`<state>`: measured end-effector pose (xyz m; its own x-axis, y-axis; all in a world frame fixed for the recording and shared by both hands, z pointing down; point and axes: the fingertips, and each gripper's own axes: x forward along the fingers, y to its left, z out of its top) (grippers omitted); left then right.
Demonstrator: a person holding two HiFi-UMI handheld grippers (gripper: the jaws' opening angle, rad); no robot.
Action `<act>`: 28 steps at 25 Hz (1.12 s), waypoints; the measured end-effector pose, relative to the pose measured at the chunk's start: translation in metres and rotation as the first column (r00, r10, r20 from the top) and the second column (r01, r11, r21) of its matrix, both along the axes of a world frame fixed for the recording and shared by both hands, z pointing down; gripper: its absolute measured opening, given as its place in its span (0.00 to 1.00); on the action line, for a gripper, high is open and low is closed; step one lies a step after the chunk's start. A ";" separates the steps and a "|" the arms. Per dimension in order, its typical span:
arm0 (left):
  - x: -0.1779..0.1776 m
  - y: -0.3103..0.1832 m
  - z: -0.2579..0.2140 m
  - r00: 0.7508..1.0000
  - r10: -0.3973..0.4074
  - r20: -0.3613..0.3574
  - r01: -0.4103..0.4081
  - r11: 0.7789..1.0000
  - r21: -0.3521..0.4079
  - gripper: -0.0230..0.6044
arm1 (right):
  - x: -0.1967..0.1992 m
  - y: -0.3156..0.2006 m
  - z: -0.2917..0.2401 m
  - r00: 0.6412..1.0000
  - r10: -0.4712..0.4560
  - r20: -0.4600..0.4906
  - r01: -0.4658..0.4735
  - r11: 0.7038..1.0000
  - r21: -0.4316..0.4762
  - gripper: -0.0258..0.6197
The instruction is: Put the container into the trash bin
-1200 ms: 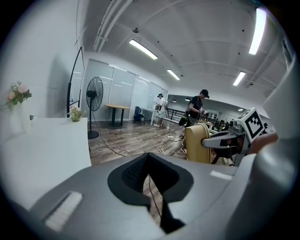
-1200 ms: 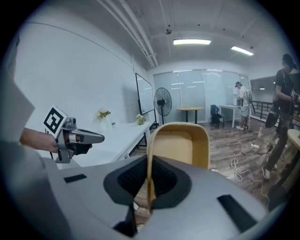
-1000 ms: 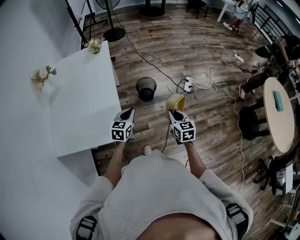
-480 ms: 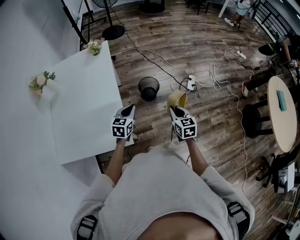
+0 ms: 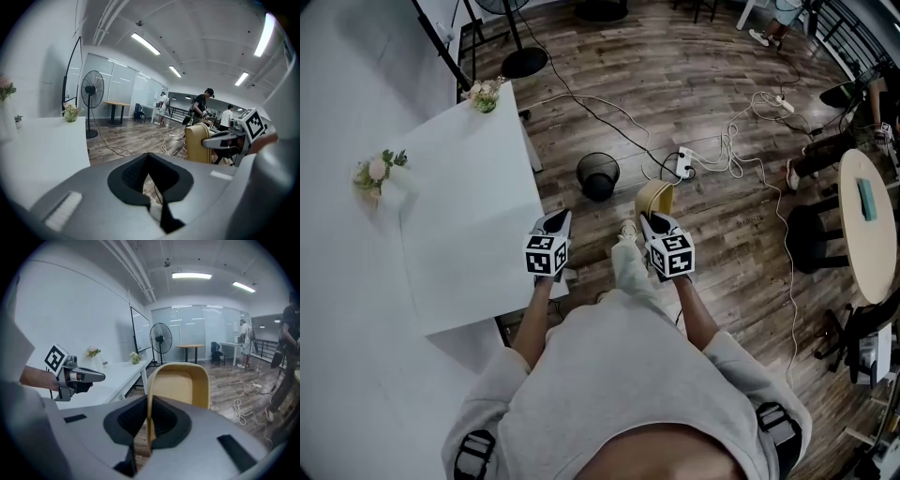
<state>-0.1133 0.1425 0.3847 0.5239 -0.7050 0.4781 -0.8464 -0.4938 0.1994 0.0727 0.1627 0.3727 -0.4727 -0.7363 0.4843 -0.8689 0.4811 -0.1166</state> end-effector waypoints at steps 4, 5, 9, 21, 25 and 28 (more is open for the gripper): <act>0.000 -0.016 0.004 1.000 -0.012 0.001 0.012 1.000 -0.006 0.05 | 0.000 -0.018 0.005 1.000 -0.011 0.003 0.011 1.000 -0.004 0.08; -0.001 -0.022 0.005 1.000 -0.017 -0.001 0.017 1.000 -0.009 0.05 | -0.001 -0.024 0.006 1.000 -0.015 0.004 0.015 1.000 -0.005 0.08; 0.001 -0.048 0.008 0.999 -0.038 -0.013 0.037 0.999 -0.023 0.05 | -0.001 -0.053 0.009 1.000 -0.024 0.009 0.024 1.000 -0.014 0.08; 0.013 -0.157 0.014 0.990 -0.133 -0.046 0.129 0.989 -0.072 0.05 | 0.014 -0.168 0.016 0.995 -0.099 0.011 0.100 0.994 -0.052 0.08; 0.021 -0.190 0.013 0.987 -0.156 -0.042 0.152 0.984 -0.089 0.05 | 0.020 -0.208 0.013 0.992 -0.128 0.017 0.129 0.990 -0.061 0.08; 0.024 -0.216 0.011 0.984 -0.174 -0.031 0.171 0.981 -0.094 0.05 | 0.025 -0.238 0.010 0.989 -0.147 0.022 0.148 0.987 -0.064 0.08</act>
